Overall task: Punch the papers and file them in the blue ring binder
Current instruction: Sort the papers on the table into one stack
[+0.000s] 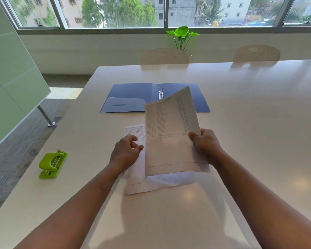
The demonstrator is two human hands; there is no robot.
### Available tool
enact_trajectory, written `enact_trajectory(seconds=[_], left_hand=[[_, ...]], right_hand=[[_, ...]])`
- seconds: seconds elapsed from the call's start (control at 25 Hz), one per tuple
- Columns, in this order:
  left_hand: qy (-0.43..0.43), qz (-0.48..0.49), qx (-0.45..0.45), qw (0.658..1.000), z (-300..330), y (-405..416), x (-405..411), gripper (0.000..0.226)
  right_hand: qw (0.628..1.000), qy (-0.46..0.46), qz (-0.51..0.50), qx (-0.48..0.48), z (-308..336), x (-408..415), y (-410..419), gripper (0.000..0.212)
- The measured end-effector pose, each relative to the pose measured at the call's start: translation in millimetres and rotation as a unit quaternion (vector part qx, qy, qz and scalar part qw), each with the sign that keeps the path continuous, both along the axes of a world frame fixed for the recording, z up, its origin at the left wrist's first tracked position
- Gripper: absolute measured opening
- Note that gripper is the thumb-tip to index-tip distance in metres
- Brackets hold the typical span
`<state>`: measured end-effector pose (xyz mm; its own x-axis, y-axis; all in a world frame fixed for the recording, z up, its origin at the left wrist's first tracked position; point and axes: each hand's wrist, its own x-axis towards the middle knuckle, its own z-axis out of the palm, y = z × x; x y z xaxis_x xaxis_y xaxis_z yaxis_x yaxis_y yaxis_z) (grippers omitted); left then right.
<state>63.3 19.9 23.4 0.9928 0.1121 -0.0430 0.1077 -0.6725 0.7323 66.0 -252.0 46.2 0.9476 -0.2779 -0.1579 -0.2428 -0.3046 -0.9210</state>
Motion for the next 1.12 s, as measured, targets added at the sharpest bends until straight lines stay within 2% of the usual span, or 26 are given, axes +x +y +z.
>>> enact_trajectory(seconds=[0.08, 0.16, 0.2, 0.32, 0.4, 0.6, 0.8, 0.88, 1.0, 1.12], left_hand=[[-0.026, 0.037, 0.117, 0.992, -5.6, 10.4, 1.7, 0.05], [-0.007, 0.067, 0.144, 0.987, -6.5, 17.3, 6.1, 0.061], [0.016, 0.079, 0.115, 0.99, -5.0, 18.9, 8.6, 0.066], [0.064, 0.122, -0.08, 0.987, 4.2, 20.2, 13.2, 0.072], [0.078, 0.128, -0.148, 0.978, 11.0, 20.0, 12.3, 0.073], [0.114, 0.105, -0.147, 0.977, 19.7, 20.3, 13.0, 0.07], [0.16, 0.127, -0.24, 0.949, 26.1, 23.8, 23.3, 0.04], [0.17, 0.139, -0.269, 0.938, 29.1, 24.6, 24.7, 0.034], [0.183, 0.147, -0.244, 0.941, 31.1, 21.3, 26.5, 0.032], [0.191, 0.114, -0.244, 0.944, 36.7, 13.7, 20.8, 0.03]], right_hand=[[1.0, 0.02, -0.006, 0.013, -7.3, 1.7, -3.1, 0.013], [0.999, 0.042, -0.006, 0.025, -14.9, 4.2, -2.1, 0.011], [0.998, 0.053, -0.003, 0.03, -18.4, 5.6, 0.4, 0.012], [0.997, 0.07, 0.008, 0.035, -26.3, 10.6, 10.8, 0.013], [0.997, 0.069, 0.02, 0.016, -28.0, 12.7, 15.1, 0.012], [0.993, 0.071, 0.058, -0.067, -32.9, 15.8, 17.4, 0.015], [0.991, 0.063, 0.067, -0.1, -34.5, 16.9, 17.3, 0.019], [0.99, 0.065, 0.07, -0.106, -35.2, 16.1, 16.9, 0.02], [0.99, 0.068, 0.069, -0.101, -34.5, 15.8, 16.6, 0.019], [0.991, 0.066, 0.065, -0.091, -34.6, 15.1, 16.5, 0.019]])
